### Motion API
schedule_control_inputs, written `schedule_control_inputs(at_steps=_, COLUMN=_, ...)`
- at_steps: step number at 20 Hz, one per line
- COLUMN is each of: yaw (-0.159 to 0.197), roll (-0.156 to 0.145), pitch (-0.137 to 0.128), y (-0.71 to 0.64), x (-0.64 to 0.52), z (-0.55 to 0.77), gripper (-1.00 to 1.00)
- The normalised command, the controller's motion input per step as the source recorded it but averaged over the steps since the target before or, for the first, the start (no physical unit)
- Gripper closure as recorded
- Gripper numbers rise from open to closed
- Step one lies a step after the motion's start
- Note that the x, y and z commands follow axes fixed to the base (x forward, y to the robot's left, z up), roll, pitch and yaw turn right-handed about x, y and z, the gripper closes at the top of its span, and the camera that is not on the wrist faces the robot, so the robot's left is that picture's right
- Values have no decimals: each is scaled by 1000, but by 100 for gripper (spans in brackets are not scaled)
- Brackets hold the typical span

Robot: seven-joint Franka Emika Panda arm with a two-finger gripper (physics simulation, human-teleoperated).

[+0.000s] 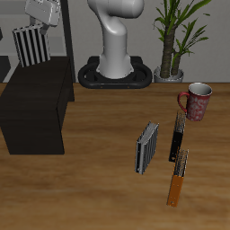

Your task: Place the right striped book upright on top of the shelf and place the red mug on top of the shelf

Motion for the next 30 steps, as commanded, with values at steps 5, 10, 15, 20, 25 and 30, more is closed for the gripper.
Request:
schedule_control_inputs(at_steps=5, yaw=101, roll=-39, pitch=-36, y=103, x=-77, z=233, gripper=-100)
schedule_control_inputs(at_steps=10, yaw=125, roll=-15, pitch=-31, y=188, x=-30, z=375, gripper=-100)
schedule_control_inputs(at_steps=15, yaw=172, roll=-4, pitch=-59, y=392, x=-44, z=548, gripper=-100)
schedule_control_inputs(at_steps=20, yaw=230, roll=10, pitch=-9, y=680, x=187, z=404, gripper=-100)
schedule_control_inputs(at_steps=25, yaw=209, roll=23, pitch=67, y=663, x=462, z=76, gripper=-100)
schedule_control_inputs(at_steps=30, yaw=166, roll=14, pitch=97, y=620, x=613, z=-161, gripper=-100)
